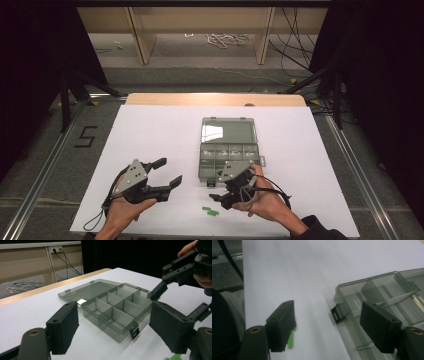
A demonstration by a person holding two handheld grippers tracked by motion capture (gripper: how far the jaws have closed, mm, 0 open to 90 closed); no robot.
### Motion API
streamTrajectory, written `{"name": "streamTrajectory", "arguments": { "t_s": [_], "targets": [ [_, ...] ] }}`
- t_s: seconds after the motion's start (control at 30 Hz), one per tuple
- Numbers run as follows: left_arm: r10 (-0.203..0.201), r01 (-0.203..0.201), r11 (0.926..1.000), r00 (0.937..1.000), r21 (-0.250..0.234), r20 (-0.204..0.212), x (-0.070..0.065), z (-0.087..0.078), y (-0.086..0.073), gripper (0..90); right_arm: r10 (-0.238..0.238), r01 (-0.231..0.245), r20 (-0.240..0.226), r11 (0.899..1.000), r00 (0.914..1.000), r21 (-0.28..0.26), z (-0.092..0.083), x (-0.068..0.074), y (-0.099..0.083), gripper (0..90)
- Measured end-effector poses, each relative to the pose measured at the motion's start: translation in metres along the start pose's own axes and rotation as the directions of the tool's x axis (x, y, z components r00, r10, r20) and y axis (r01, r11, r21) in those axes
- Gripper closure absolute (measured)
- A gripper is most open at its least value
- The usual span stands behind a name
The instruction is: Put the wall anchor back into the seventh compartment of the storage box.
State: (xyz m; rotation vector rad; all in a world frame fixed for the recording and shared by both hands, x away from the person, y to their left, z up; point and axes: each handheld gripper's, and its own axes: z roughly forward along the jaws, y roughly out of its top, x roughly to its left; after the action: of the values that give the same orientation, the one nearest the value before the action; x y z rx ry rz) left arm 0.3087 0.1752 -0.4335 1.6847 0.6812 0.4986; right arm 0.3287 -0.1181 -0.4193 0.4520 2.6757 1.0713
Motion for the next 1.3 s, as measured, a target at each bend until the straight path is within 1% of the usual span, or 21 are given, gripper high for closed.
{"name": "streamTrajectory", "arguments": {
  "t_s": [0.03, 0.07, 0.17, 0.27, 0.3, 0.37, 0.5, 0.57, 0.63, 0.67, 0.73, 0.8, 0.87, 0.9, 1.0, 1.13, 1.17, 1.23, 1.3],
  "targets": [
    [-0.001, 0.001, 1.0, 1.0, -0.005, 0.0, 0.0, 0.0, 0.0, 22.5, -0.005, 0.006, -0.011, 1.0, 0.9999, 0.011, 0.001, 0.001, 0.0, 31.6],
    [0.007, -0.007, 0.9999, 1.0, -0.009, 0.003, 0.001, -0.001, 0.0, 22.5, -0.01, 0.01, -0.016, 1.0, 0.9998, 0.024, 0.003, 0.003, -0.001, 31.6],
    [-0.007, 0.007, 1.0, 1.0, -0.002, -0.004, 0.0, -0.002, 0.0, 22.5, -0.021, 0.024, -0.032, 0.997, 0.9992, 0.071, 0.008, 0.006, -0.004, 34.1],
    [-0.006, 0.006, 1.0, 1.0, -0.002, -0.004, 0.0, -0.001, -0.001, 22.4, -0.027, 0.032, -0.046, 0.993, 0.9986, 0.117, 0.012, 0.008, -0.006, 35.6],
    [-0.008, 0.008, 1.0, 1.0, -0.006, 0.001, 0.0, -0.001, -0.001, 22.4, -0.033, 0.04, -0.048, 0.99, 0.9983, 0.134, 0.014, 0.009, -0.007, 36.1],
    [-0.011, 0.011, 0.9999, 0.9999, 0.003, -0.005, -0.001, -0.001, -0.001, 22.4, -0.039, 0.048, -0.055, 0.985, 0.9977, 0.163, 0.017, 0.011, -0.008, 36.4],
    [0.005, -0.005, 1.0, 1.0, 0.005, -0.003, -0.001, 0.0, -0.001, 22.3, -0.055, 0.07, -0.079, 0.975, 0.9954, 0.209, 0.023, 0.013, -0.012, 38.6],
    [0.004, -0.004, 1.0, 1.0, 0.004, -0.003, -0.001, 0.0, -0.001, 22.3, -0.053, 0.074, -0.093, 0.97, 0.9942, 0.231, 0.025, 0.014, -0.013, 40.2],
    [0.015, -0.015, 0.9999, 0.9999, 0.003, 0.001, -0.001, 0.0, -0.001, 22.2, -0.043, 0.067, -0.098, 0.963, 0.9943, 0.261, 0.027, 0.015, -0.014, 42.2],
    [0.005, -0.005, 1.0, 1.0, 0.005, -0.002, -0.001, 0.0, -0.002, 22.2, -0.043, 0.068, -0.096, 0.96, 0.9945, 0.271, 0.028, 0.016, -0.014, 43.1],
    [0.008, -0.008, 1.0, 1.0, 0.005, -0.001, -0.001, 0.001, -0.002, 22.2, -0.04, 0.069, -0.106, 0.957, 0.9936, 0.283, 0.03, 0.017, -0.015, 45.0],
    [0.0, 0.0, 1.0, 1.0, 0.003, -0.001, -0.002, 0.001, -0.002, 22.1, -0.037, 0.067, -0.106, 0.955, 0.9937, 0.29, 0.031, 0.018, -0.015, 46.5],
    [0.003, -0.003, 1.0, 1.0, 0.005, -0.001, -0.002, 0.001, -0.002, 22.2, -0.035, 0.066, -0.11, 0.952, 0.9934, 0.299, 0.032, 0.019, -0.014, 47.6],
    [0.003, -0.003, 1.0, 1.0, 0.005, -0.002, -0.002, 0.001, -0.002, 22.2, -0.034, 0.069, -0.119, 0.95, 0.9924, 0.303, 0.034, 0.019, -0.014, 48.5],
    [0.002, -0.002, 1.0, 1.0, 0.005, -0.001, -0.002, 0.001, -0.002, 22.2, -0.035, 0.071, -0.119, 0.947, 0.9923, 0.313, 0.038, 0.02, -0.014, 52.4],
    [0.006, -0.006, 1.0, 1.0, 0.005, -0.004, -0.002, 0.001, -0.002, 22.2, -0.04, 0.085, -0.138, 0.938, 0.9896, 0.335, 0.042, 0.022, -0.014, 57.8],
    [0.013, -0.012, 0.9999, 0.9999, 0.007, -0.003, -0.001, 0.001, -0.002, 22.2, -0.049, 0.094, -0.138, 0.937, 0.9891, 0.337, 0.042, 0.022, -0.014, 59.4],
    [0.012, -0.012, 0.9999, 0.9999, 0.008, -0.005, -0.002, 0.001, -0.002, 22.3, -0.057, 0.105, -0.149, 0.935, 0.9872, 0.339, 0.043, 0.022, -0.014, 62.4],
    [0.011, -0.011, 0.9999, 0.9999, 0.007, -0.006, -0.002, 0.001, -0.002, 22.4, -0.055, 0.105, -0.148, 0.93, 0.9874, 0.351, 0.044, 0.022, -0.014, 65.3]
  ]
}}
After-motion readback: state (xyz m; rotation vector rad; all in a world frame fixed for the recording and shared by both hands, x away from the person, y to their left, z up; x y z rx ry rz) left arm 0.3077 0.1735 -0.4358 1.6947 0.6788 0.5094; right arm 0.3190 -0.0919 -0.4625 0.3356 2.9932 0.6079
